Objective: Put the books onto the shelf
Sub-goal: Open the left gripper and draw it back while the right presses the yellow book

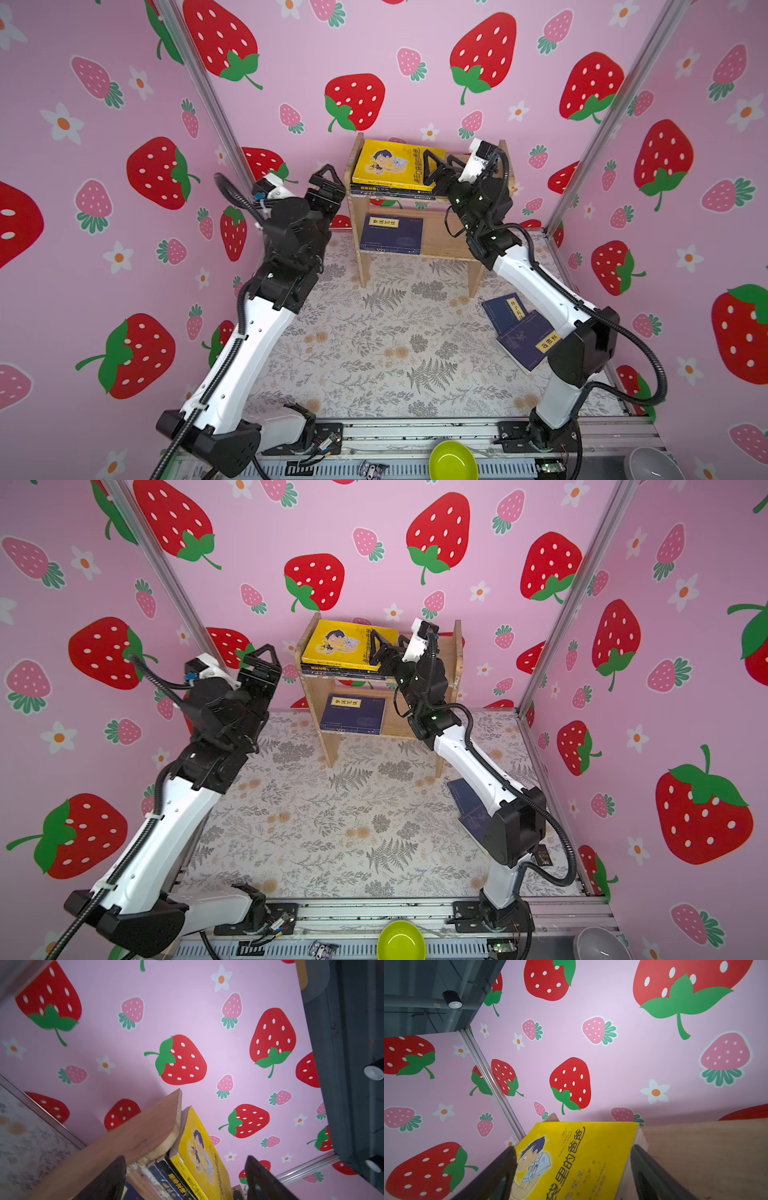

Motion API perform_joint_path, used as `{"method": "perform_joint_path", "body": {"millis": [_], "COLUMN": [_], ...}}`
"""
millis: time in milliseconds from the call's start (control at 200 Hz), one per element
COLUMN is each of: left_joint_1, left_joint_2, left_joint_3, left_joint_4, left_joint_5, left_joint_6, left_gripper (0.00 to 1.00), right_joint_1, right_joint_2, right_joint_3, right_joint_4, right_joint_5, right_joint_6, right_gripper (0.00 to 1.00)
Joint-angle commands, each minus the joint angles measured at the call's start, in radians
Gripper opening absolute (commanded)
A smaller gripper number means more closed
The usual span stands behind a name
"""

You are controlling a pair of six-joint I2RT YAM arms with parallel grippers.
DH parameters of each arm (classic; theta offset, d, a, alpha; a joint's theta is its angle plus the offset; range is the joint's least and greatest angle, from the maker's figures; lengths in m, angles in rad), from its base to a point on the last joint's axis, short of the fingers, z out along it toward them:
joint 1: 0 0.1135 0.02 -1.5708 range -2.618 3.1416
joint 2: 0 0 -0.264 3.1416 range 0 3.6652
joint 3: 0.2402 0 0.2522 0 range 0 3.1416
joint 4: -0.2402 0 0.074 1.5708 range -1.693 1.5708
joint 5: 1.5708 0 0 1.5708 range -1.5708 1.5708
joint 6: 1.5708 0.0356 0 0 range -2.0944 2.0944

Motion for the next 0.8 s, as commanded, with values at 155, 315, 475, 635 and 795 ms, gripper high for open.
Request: {"method": "perform_joint_path", "body": {"millis": [155,315,475,635,795], "left_joint_1": [0.122,0.146,0.169,0.180,0.188], "left_joint_2": [-0.020,0.029,0.139,0.210,0.237], "left_joint_3": [0.058,0.026,0.103,0.132,0.128], "left_joint_4": [-0.170,-0.070,-0.045,0.029,0.081], "left_joint_5": [0.437,0.542,0.682,0.791,0.815], "left_joint_6": [0.523,0.551,0.539,0.508,0.486], "left_gripper": [0.91,0.93,0.91,0.91,0.92], "right_joint_1": [0.001,-0.010,-0.035,-0.075,-0.083], "right_joint_2": [-0.097,-0.144,-0.137,-0.072,-0.021], "right_joint_3": [-0.048,-0.078,-0.066,0.011,0.064], "right_joint_4": [-0.132,-0.135,-0.143,-0.192,-0.203], "right_joint_5": [-0.041,-0.015,-0.054,-0.121,-0.200], "right_joint_6": [-0.131,-0.149,-0.105,-0.027,0.004], "right_gripper": [0.95,0.97,0.97,0.96,0.93]}}
